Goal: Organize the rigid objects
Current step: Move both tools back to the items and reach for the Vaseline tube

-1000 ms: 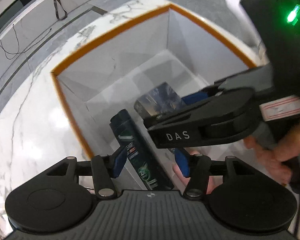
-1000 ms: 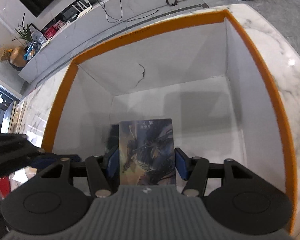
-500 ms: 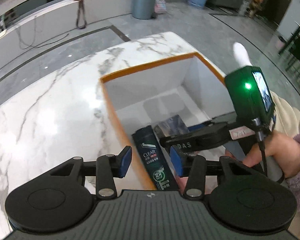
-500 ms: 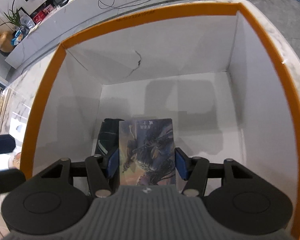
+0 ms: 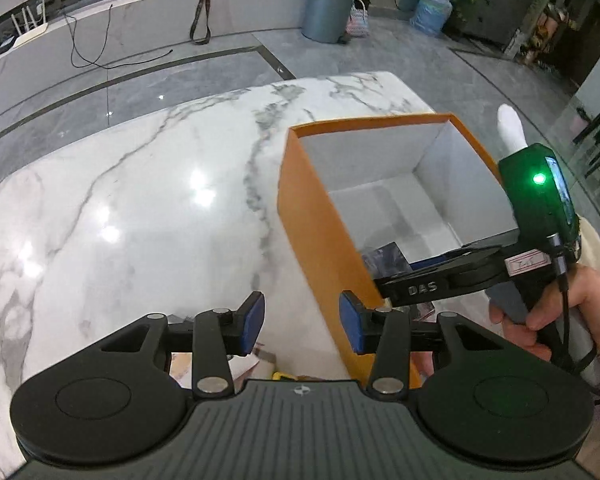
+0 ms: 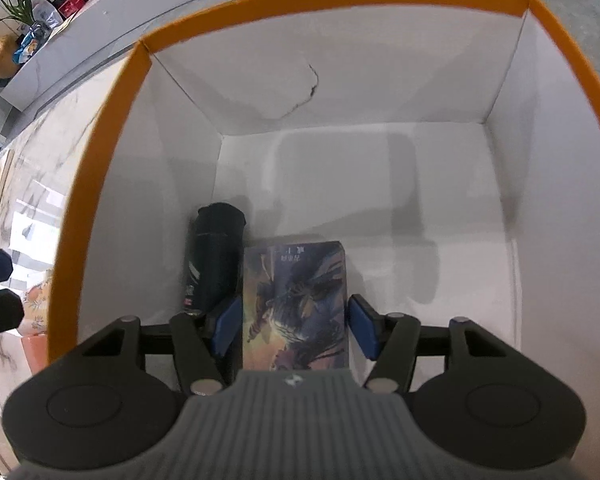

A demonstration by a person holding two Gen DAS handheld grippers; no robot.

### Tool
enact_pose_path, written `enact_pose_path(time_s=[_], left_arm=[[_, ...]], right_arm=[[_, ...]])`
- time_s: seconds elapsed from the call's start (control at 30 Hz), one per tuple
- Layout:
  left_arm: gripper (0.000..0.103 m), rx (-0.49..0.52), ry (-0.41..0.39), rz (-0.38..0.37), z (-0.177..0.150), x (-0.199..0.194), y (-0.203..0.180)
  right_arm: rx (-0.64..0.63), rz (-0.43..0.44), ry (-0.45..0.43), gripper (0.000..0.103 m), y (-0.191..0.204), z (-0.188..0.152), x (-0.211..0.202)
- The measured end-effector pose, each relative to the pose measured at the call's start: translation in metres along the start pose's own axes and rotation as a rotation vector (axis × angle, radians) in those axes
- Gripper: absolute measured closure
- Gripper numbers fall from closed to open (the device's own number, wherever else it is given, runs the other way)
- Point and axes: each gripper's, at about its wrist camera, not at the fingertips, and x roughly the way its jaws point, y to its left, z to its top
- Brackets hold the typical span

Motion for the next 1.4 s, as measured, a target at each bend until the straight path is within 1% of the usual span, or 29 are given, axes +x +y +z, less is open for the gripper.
enact_pose_path(time_s=[0.1, 0.17, 0.27, 0.37, 0.4, 0.43, 0.47, 0.5, 0.53, 0.57, 0.63, 0.7, 0.77, 0.83, 1.0, 1.07, 1.13, 1.27, 1.3, 1.37, 1.4], left_arm=[[0.051, -0.018, -0.008, 0.005, -0.006, -0.006, 0.01], [0.051, -0.029, -0.011, 0.011, -0.01, -0.01, 0.02], [0.052, -0.049, -0.016, 0.025, -0.019, -0.019, 0.034], [0.052, -0.079, -0.018, 0.049, -0.03, -0.029, 0.05], [0.051, -0.092, -0.02, 0.056, -0.035, -0.033, 0.056], [0.051, -0.105, -0.02, 0.06, -0.039, -0.037, 0.062], [0.052, -0.115, -0.02, 0.063, -0.044, -0.04, 0.067], [0.051, -0.123, -0.019, 0.067, -0.048, -0.043, 0.071], [0.051, -0.13, -0.019, 0.071, -0.052, -0.046, 0.075], [0.051, -0.138, -0.02, 0.076, -0.058, -0.049, 0.079], [0.051, -0.153, -0.014, 0.086, -0.068, -0.053, 0.088], [0.052, -0.167, -0.011, 0.091, -0.076, -0.056, 0.096], [0.052, -0.188, -0.01, 0.089, -0.086, -0.058, 0.105], [0.052, -0.19, -0.011, 0.078, -0.094, -0.058, 0.11], [0.052, -0.17, 0.012, 0.056, -0.105, -0.047, 0.109], [0.052, -0.159, 0.006, 0.058, -0.107, -0.044, 0.109], [0.051, -0.118, -0.005, 0.063, -0.108, -0.041, 0.106], [0.051, 0.046, -0.03, 0.08, -0.102, -0.036, 0.094], [0.051, 0.075, -0.033, 0.081, -0.099, -0.034, 0.094], [0.051, 0.119, -0.029, 0.069, -0.093, -0.028, 0.093], [0.051, 0.135, -0.024, 0.058, -0.09, -0.025, 0.092]], right_arm=[[-0.003, -0.014, -0.02, 0.042, 0.004, -0.001, -0.012], [-0.014, -0.02, -0.045, 0.044, 0.011, -0.001, -0.023], [-0.05, -0.006, -0.108, 0.045, 0.028, -0.006, -0.045], [-0.127, 0.008, -0.183, 0.045, 0.059, -0.011, -0.068], [-0.153, 0.011, -0.206, 0.056, 0.07, -0.014, -0.075], [-0.186, -0.016, -0.228, 0.066, 0.081, -0.017, -0.079], [-0.223, -0.043, -0.248, 0.071, 0.091, -0.02, -0.082], [-0.257, -0.067, -0.274, 0.071, 0.101, -0.023, -0.085], [-0.285, -0.045, -0.299, 0.064, 0.108, -0.026, -0.089], [-0.308, -0.006, -0.305, 0.062, 0.115, -0.027, -0.095], [-0.332, -0.022, -0.292, 0.059, 0.128, -0.029, -0.095], [-0.354, 0.02, -0.281, 0.059, 0.137, -0.03, -0.093], [-0.359, 0.046, -0.24, 0.059, 0.147, -0.033, -0.087], [-0.376, 0.05, -0.202, 0.059, 0.156, -0.037, -0.08], [-0.396, 0.056, -0.101, 0.06, 0.168, -0.051, -0.052], [-0.39, 0.058, -0.07, 0.06, 0.174, -0.053, -0.039], [-0.385, 0.058, -0.053, 0.06, 0.176, -0.055, -0.034], [-0.371, 0.036, -0.059, 0.062, 0.177, -0.049, -0.028], [-0.367, 0.035, -0.056, 0.068, 0.177, -0.046, -0.026], [-0.363, 0.033, -0.047, 0.071, 0.177, -0.04, -0.021], [-0.365, 0.029, -0.044, 0.076, 0.177, -0.039, -0.019]])
